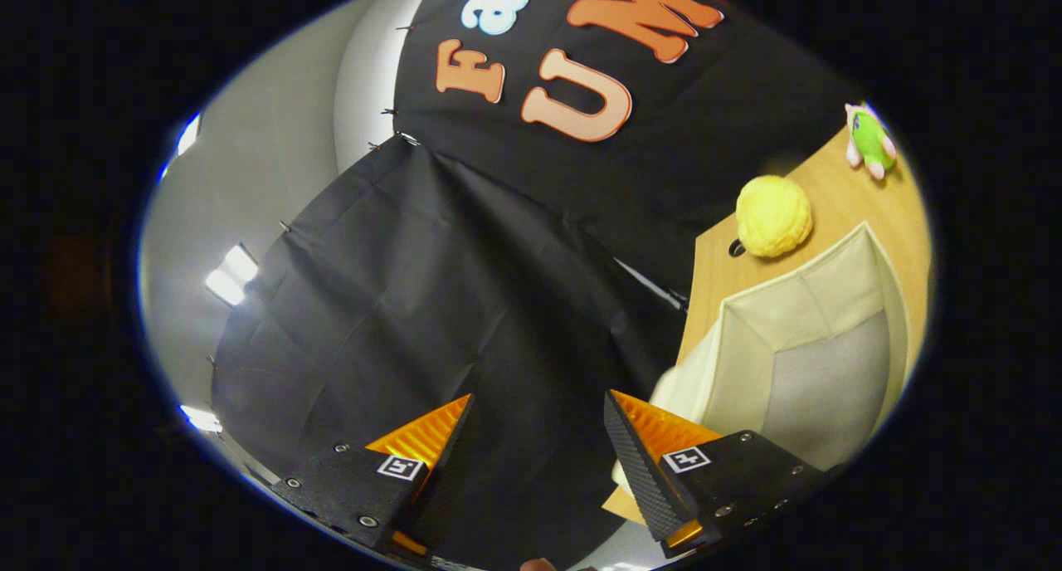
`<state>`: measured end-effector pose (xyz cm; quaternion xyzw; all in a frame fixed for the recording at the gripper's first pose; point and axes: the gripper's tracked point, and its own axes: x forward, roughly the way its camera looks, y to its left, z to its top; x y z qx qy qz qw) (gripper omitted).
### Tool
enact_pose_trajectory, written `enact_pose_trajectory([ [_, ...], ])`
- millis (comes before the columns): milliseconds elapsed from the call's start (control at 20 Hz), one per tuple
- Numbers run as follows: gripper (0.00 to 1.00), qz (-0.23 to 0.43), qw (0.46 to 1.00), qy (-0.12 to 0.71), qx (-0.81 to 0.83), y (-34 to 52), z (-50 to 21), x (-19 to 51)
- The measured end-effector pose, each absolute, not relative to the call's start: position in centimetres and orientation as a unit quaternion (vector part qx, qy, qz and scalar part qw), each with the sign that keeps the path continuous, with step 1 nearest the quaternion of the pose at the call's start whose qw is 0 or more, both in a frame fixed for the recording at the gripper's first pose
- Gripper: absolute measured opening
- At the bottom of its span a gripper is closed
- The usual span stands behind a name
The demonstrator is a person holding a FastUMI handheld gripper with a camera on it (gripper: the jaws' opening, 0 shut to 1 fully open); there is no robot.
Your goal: Open the storage box then place both shoes into the box .Put the left shoe in first, then the right shoe, with the right side of both shoes facing outward in a uniform manner.
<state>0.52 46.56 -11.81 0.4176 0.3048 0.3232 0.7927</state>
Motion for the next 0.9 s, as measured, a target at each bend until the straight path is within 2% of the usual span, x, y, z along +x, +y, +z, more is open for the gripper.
enact_pose_trajectory([
  [150, 0.95, 0.283, 0.841, 0.282, 0.364, 41.6, -12.9, 1.2],
  [400, 0.97, 0.199, 0.903, 0.262, 0.276, 31.6, -16.1, 1.8],
  [900, 0.96, 0.078, 0.911, 0.355, 0.194, 18.5, -25.5, -0.1],
])
